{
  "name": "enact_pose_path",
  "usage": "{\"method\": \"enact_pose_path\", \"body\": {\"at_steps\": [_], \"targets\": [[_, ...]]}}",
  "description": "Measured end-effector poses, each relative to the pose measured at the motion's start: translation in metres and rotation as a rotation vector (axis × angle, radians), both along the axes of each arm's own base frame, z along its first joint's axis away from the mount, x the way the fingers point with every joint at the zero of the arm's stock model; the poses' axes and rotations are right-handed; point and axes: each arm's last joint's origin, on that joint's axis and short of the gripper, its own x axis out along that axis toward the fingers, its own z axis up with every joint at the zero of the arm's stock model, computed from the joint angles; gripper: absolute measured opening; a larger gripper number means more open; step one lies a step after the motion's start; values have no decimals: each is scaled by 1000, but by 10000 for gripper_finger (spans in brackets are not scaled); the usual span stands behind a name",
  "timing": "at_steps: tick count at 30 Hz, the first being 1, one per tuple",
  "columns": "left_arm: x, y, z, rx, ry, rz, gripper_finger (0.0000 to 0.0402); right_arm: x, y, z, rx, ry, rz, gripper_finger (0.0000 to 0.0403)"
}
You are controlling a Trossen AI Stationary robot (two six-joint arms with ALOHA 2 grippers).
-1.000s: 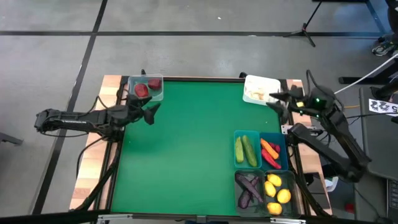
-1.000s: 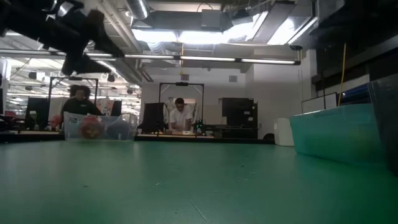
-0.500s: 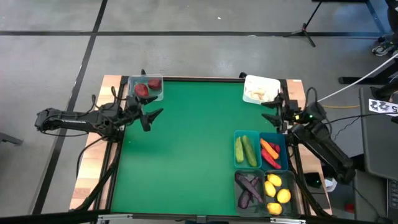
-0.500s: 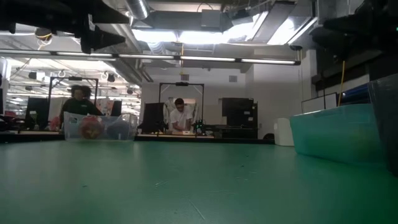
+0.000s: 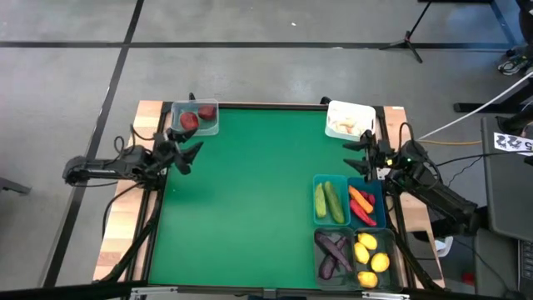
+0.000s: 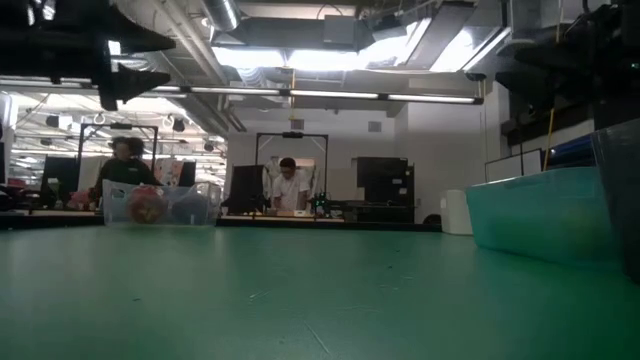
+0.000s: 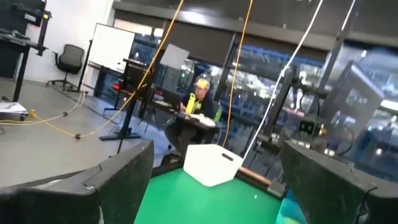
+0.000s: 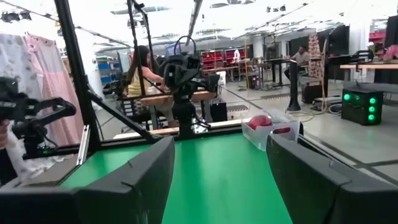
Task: Sort produce into baskets
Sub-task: Return to Home Position
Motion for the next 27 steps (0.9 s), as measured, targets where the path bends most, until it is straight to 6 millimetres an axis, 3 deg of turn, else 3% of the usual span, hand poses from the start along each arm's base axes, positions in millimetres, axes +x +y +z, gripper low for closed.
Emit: {"method": "enact_pose_path", "body": {"at_steps": [8, 15, 18, 23, 27], "targets": [[-9, 1, 5, -36, 13, 49, 345, 1, 0, -4, -14, 33, -9, 253], [-9, 1, -14, -168, 186, 61, 345, 7, -3, -29, 17, 83, -6, 253], [-7, 0, -19, -158, 205, 40, 345, 7, -3, -29, 9, 79, -1, 253], [1, -10, -29, -43, 193, -142, 345, 6, 2, -27, -92, 62, 156, 253], [3, -17, -30, 5, 175, -258, 345, 6, 4, -32, -64, 105, 267, 253]]}}
